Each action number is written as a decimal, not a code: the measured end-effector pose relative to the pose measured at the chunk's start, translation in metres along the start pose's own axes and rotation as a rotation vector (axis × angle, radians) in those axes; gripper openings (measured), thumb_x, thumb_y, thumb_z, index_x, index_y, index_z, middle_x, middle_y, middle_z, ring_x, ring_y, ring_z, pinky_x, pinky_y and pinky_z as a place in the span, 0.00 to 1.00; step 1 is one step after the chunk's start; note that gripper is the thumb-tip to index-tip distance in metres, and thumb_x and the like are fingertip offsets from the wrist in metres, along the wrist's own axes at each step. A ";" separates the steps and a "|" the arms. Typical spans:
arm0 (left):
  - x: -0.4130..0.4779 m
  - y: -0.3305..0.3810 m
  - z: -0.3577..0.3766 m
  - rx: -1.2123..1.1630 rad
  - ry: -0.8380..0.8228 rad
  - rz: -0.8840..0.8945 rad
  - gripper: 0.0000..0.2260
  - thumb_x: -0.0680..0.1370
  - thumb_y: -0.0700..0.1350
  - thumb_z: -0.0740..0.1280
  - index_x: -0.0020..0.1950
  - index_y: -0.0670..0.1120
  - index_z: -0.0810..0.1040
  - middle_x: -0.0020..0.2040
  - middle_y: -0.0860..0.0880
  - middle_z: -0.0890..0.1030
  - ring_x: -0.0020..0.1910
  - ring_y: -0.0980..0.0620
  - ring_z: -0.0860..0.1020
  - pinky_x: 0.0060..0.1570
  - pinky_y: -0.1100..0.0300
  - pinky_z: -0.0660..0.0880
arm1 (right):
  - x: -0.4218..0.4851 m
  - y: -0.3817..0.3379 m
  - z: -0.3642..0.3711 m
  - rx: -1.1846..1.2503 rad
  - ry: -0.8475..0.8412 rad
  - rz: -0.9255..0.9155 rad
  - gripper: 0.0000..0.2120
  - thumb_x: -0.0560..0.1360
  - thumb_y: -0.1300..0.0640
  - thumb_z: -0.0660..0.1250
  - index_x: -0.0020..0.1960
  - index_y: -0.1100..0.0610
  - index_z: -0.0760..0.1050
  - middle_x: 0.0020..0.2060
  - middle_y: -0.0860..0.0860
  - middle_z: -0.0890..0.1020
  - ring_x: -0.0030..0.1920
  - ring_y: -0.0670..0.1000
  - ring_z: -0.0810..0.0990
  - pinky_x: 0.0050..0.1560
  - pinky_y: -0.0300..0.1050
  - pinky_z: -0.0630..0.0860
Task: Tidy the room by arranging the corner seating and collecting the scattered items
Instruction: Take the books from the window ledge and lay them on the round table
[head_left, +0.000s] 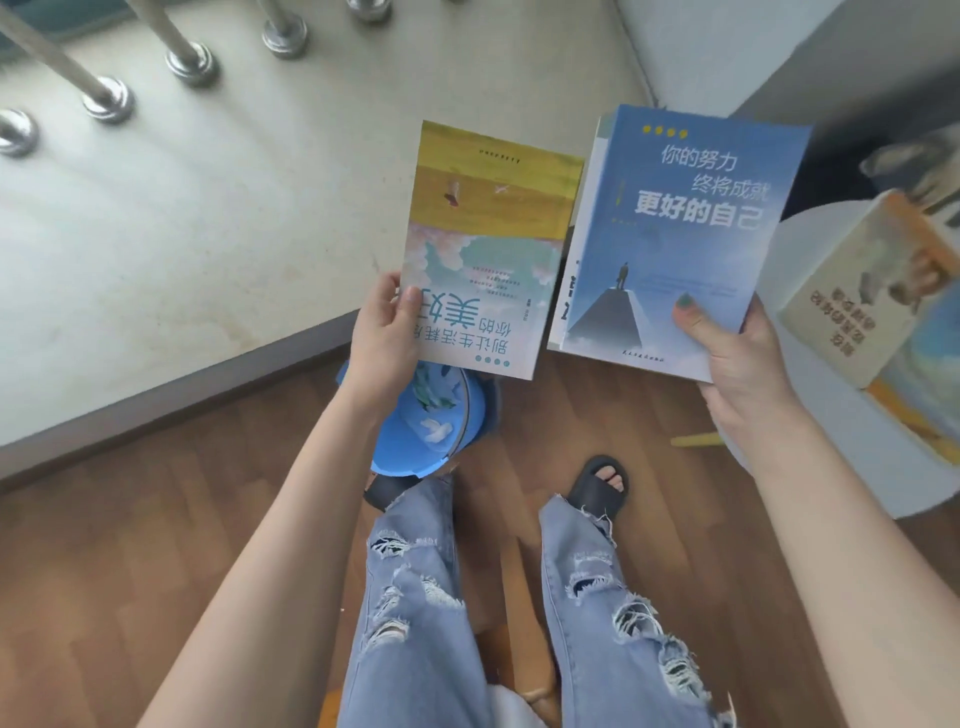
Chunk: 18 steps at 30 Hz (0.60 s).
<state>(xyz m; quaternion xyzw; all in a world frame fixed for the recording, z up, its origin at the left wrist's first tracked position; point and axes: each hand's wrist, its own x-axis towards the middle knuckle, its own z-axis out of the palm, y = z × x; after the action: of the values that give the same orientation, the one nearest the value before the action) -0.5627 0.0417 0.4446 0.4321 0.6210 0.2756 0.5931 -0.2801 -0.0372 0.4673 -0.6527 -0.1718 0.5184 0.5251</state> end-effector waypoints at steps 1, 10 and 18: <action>-0.002 0.004 0.012 0.018 -0.013 0.002 0.08 0.83 0.45 0.55 0.50 0.52 0.73 0.46 0.50 0.82 0.41 0.54 0.78 0.39 0.58 0.74 | -0.002 -0.002 -0.012 0.012 0.015 -0.002 0.22 0.70 0.59 0.71 0.63 0.56 0.73 0.59 0.54 0.81 0.59 0.54 0.80 0.58 0.50 0.78; -0.009 0.032 0.099 0.102 -0.137 0.040 0.08 0.80 0.51 0.57 0.48 0.59 0.75 0.48 0.46 0.83 0.47 0.44 0.81 0.54 0.36 0.75 | -0.021 -0.007 -0.100 0.116 0.170 -0.022 0.35 0.62 0.50 0.78 0.65 0.56 0.72 0.60 0.53 0.81 0.61 0.55 0.80 0.61 0.54 0.77; -0.023 0.045 0.195 0.149 -0.268 0.089 0.08 0.84 0.44 0.55 0.52 0.53 0.73 0.44 0.51 0.82 0.42 0.54 0.81 0.49 0.52 0.78 | -0.048 0.000 -0.185 0.250 0.337 -0.036 0.33 0.61 0.50 0.79 0.64 0.55 0.74 0.61 0.54 0.80 0.64 0.58 0.77 0.66 0.58 0.72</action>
<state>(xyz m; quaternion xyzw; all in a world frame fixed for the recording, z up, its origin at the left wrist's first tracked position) -0.3647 0.0096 0.4663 0.5348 0.5353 0.1948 0.6241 -0.1415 -0.1683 0.4745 -0.6567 -0.0275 0.4095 0.6327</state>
